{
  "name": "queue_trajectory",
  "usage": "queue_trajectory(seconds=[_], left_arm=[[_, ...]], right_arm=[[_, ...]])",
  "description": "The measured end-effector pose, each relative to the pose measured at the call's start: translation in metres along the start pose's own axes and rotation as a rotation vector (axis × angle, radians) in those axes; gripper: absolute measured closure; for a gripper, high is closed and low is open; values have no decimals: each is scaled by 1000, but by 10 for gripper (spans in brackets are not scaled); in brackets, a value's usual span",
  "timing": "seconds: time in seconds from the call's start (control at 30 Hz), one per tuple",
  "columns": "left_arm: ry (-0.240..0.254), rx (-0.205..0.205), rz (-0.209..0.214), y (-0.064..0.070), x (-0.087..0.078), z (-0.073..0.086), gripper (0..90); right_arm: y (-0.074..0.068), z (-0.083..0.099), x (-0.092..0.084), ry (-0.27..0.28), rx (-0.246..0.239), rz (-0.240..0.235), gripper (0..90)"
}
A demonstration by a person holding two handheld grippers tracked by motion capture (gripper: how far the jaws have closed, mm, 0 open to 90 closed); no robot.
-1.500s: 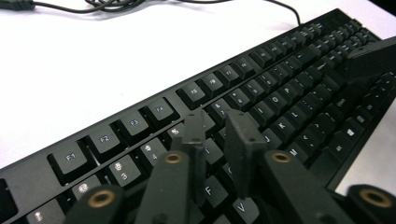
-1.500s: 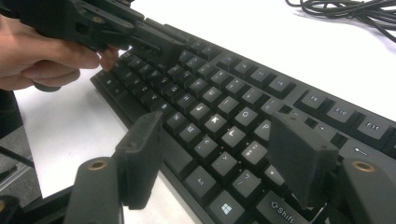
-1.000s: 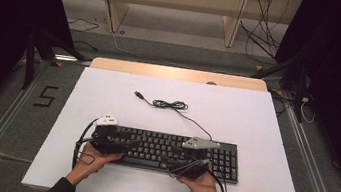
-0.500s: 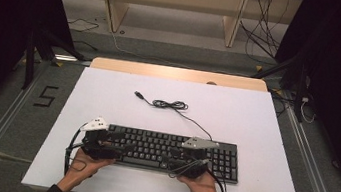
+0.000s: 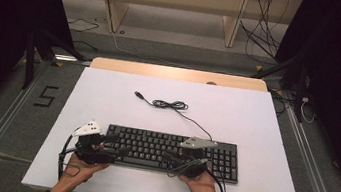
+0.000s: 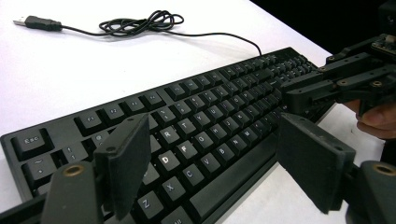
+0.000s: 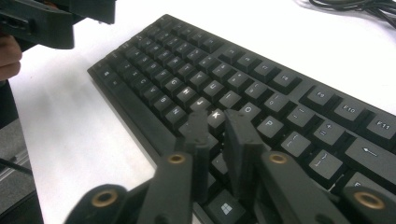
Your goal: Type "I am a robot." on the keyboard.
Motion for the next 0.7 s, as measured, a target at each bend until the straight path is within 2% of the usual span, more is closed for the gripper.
queue_trajectory(seconds=[0.23,0.7], left_arm=[[5,4,-6,-2,-4,3,254],[1,21,-12,-3,-8,9,252]], right_arm=[[3,1,2,-17,4,14,900],[10,8,3,-61,14,55,900]])
Point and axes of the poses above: each handheld gripper's, and its own axes: x roughly forward along the jaws, z roughly out of its underside, y roughly to its right, the point moved 5 cm from there along x, roughly forward along the jaws, and after that the axes turned 15 degrees about -z, right-handed, at the moved point
